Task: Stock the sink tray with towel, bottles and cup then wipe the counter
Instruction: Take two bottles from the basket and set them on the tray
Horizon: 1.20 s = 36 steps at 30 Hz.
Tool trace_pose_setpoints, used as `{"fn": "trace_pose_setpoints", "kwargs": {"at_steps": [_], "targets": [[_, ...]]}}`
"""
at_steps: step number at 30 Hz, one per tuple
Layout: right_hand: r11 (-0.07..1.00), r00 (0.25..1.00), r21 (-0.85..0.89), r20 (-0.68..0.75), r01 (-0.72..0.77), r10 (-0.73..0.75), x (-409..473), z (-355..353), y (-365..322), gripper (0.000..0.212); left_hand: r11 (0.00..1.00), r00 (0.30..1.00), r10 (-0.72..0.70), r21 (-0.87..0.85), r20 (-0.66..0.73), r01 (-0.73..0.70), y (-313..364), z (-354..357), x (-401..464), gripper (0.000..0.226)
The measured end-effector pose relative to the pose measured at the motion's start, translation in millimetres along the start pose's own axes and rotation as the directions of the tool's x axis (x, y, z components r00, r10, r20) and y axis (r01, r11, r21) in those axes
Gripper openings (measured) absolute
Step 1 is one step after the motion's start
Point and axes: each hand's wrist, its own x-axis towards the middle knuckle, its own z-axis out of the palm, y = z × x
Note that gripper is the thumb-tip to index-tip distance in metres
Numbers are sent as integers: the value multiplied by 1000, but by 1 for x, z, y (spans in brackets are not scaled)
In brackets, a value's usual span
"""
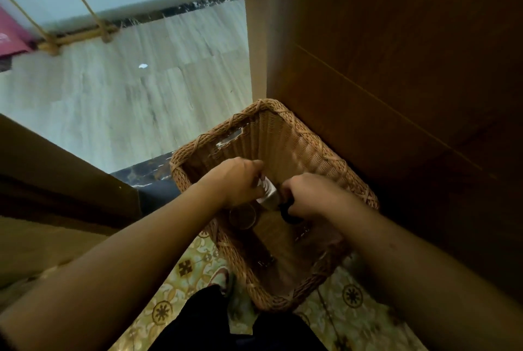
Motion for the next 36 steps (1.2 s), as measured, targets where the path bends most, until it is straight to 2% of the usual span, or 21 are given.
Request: {"fn": "trace_pose_setpoints", "kwargs": {"at_steps": [6,12,17,21,27,32,36], "targets": [[974,978,-164,-116,155,-175,-25,-51,-50,16,995,960,-95,-14,-265,94,-7,-49,-58,21],[917,896,-288,-269,277,-355,-47,-96,-122,16,980,883,-196,-65,-427,186,-27,-97,-140,27],[870,793,-317,-376,376,-480,-71,-119,-209,23,942,727,-334,-186,-600,280,-50,-133,-233,26],[795,696,-384,-392,470,-601,-93,-112,-294,25,900,585,-424,-248,-691,358,-72,-143,-330,26],[659,623,-487,-264,573,-736,-115,-46,-435,23,782,469,-579,-290,-667,552,-116,-115,-488,21],[535,567,-512,-109,672,-817,-128,36,-549,17,616,378,-731,-313,-568,723,-156,-72,-621,22],[424,514,-555,8,716,-858,-142,103,-639,14,491,293,-824,-352,-485,797,-177,-36,-720,20]]}}
